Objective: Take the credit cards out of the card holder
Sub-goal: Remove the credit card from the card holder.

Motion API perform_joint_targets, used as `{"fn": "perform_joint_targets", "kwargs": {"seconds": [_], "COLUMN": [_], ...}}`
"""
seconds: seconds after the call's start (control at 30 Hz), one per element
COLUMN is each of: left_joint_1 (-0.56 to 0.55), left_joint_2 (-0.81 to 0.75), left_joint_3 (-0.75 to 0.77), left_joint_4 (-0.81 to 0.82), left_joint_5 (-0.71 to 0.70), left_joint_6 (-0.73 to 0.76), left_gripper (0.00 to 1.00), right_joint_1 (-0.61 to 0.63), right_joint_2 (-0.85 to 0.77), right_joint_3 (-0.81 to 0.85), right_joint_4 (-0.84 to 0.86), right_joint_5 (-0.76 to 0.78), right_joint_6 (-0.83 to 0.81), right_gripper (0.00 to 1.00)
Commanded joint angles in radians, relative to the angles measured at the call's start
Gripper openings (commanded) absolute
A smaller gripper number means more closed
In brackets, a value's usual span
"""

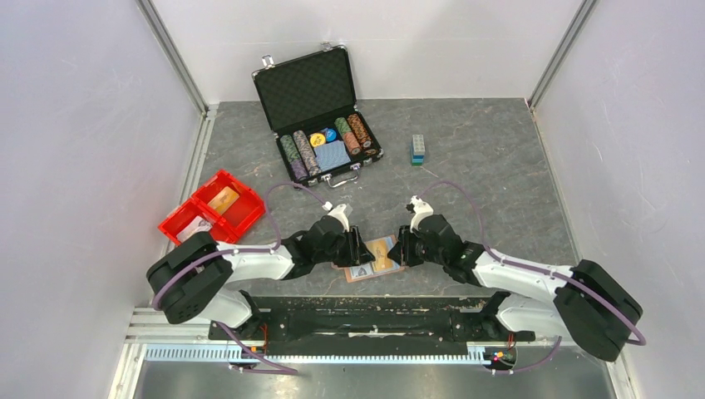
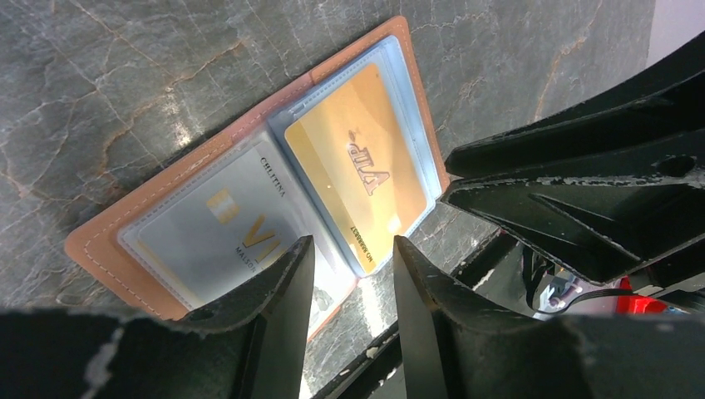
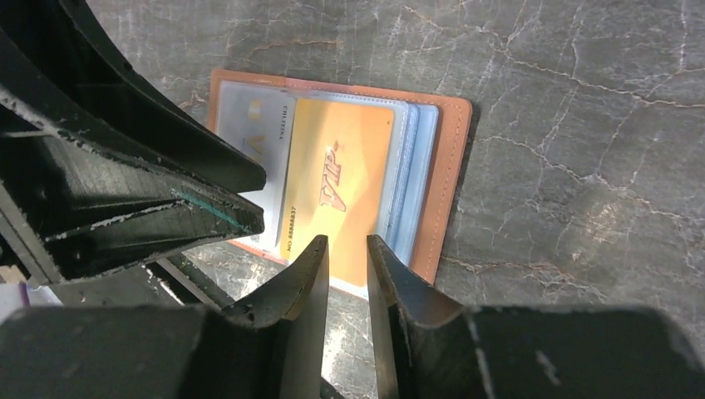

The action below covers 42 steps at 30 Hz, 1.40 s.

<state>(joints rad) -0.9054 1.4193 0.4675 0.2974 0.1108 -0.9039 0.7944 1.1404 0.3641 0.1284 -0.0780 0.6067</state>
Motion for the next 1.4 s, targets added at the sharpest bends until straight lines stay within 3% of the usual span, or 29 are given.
{"fn": "perform_joint_targets", "kwargs": {"seconds": [0.0,0.2,0.57,0.77,1.1,1.23,1.37], "left_joint_1": [-0.004,-0.004,-0.009,-0.012,-0.012,-0.012,-0.012], "left_joint_2": [0.021,0.024,0.083,0.087,0.096,0.104,0.098], "left_joint_3": [-0.013,-0.029,-0.032,-0.052,-0.093,-0.112,-0.123], "left_joint_4": [0.061,0.084,0.189,0.254,0.435,0.491,0.496], "left_joint_5": [-0.003,-0.005,0.037,0.058,0.099,0.102,0.099], "left_joint_6": [-0.023,-0.027,-0.052,-0.079,-0.148,-0.163,-0.170], "left_gripper": [0.47,0.46,0.45,0.35,0.33,0.23,0.03], "right_joint_1": [0.000,0.000,0.000,0.001,0.000,0.000,0.000], "right_joint_2": [0.065,0.100,0.093,0.084,0.092,0.093,0.087], "right_joint_3": [0.051,-0.011,-0.109,-0.129,-0.148,-0.153,-0.156], "right_joint_4": [0.015,0.066,0.132,0.145,0.199,0.208,0.208], "right_joint_5": [0.013,-0.003,-0.029,-0.027,-0.061,-0.067,-0.056], "right_joint_6": [-0.038,-0.013,0.042,0.054,0.078,0.090,0.094], "right_gripper": [0.25,0.23,0.08,0.06,0.03,0.02,0.01]}}
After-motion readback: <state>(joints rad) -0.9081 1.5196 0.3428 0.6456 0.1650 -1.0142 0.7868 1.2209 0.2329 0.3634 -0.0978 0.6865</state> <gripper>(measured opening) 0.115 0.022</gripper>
